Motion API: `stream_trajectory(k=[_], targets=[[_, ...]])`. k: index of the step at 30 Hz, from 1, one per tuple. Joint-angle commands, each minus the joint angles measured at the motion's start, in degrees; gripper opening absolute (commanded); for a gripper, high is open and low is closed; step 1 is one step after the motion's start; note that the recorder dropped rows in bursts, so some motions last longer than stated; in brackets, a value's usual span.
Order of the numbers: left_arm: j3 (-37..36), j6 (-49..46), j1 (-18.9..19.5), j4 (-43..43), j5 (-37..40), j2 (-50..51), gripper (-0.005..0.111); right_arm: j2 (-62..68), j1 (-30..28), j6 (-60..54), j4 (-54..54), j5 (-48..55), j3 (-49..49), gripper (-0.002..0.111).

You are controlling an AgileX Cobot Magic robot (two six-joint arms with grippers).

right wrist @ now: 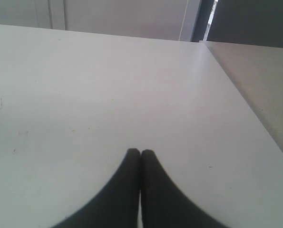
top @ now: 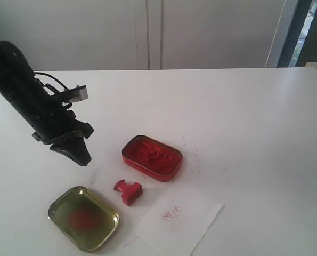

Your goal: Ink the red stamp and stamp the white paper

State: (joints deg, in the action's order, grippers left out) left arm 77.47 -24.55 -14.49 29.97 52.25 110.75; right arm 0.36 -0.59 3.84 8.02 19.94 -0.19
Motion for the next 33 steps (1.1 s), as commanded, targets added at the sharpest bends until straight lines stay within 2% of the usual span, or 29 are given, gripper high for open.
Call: stream_trajectory(k=[1,8,15,33], targets=[[-0.1,7.0,0.0,-7.9,-1.1,-1.4,0.000,-0.4,0.1,-0.1,0.5,-0.3,0.2,0.000],[-0.2,15.7,0.0,-19.4,-3.5,-1.7,0.000,-0.4,0.1,-0.1,0.5,-0.3,0.2,0.000],[-0.7,15.8,0.0,-19.1,-5.1,-4.3,0.000,-0.4,0.1,-0.1,0.5,-0.3,0.2,0.000],[-20.1,16.0,0.0,-17.2,-14.0,-25.6,0.000,-0.4,0.1,-0.1,0.5,-0.3,0.2,0.000]])
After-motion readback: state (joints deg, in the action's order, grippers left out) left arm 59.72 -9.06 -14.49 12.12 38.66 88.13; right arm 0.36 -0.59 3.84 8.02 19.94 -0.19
